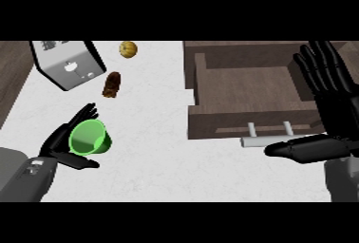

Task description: Pick up the cup, place it into the drawer and close the drawer

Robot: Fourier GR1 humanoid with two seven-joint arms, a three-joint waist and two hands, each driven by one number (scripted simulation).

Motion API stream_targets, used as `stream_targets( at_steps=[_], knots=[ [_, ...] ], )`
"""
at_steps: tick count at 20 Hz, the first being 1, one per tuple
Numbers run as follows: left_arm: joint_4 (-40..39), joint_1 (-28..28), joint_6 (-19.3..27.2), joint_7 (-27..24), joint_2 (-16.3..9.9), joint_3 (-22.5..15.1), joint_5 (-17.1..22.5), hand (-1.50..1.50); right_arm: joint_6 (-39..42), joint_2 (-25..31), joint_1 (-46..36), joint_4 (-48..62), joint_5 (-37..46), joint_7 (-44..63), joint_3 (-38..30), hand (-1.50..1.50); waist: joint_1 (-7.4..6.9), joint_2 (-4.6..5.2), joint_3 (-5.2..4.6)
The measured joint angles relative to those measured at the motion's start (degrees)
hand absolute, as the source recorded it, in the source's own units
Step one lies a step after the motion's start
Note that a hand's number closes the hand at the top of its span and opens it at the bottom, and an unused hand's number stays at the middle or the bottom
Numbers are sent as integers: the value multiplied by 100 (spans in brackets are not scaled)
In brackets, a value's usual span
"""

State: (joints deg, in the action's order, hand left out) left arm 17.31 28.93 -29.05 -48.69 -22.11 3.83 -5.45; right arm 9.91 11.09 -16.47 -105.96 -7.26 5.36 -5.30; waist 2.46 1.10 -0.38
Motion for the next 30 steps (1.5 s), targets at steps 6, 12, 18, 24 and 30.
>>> stream_targets(
  at_steps=[6,12,18,24,30],
  knots=[
    [-168,47,137,-267,120,-75,-73,-150,-41,-47,-46,-41,24,110,70,-150,29,5,-5],
    [-327,141,204,-393,274,-155,-142,-150,-31,-15,-37,-71,8,127,20,-150,50,9,-4],
    [-394,313,48,-332,377,-196,-116,150,-60,-41,-142,-11,47,157,62,-150,69,22,2],
    [-179,349,-18,-493,483,-222,-40,150,2,57,-148,46,12,144,-37,-150,47,17,0],
    [67,247,637,-1035,591,-108,2,150,58,84,17,-51,-22,147,-56,-150,24,-1,-1]
  ],
)
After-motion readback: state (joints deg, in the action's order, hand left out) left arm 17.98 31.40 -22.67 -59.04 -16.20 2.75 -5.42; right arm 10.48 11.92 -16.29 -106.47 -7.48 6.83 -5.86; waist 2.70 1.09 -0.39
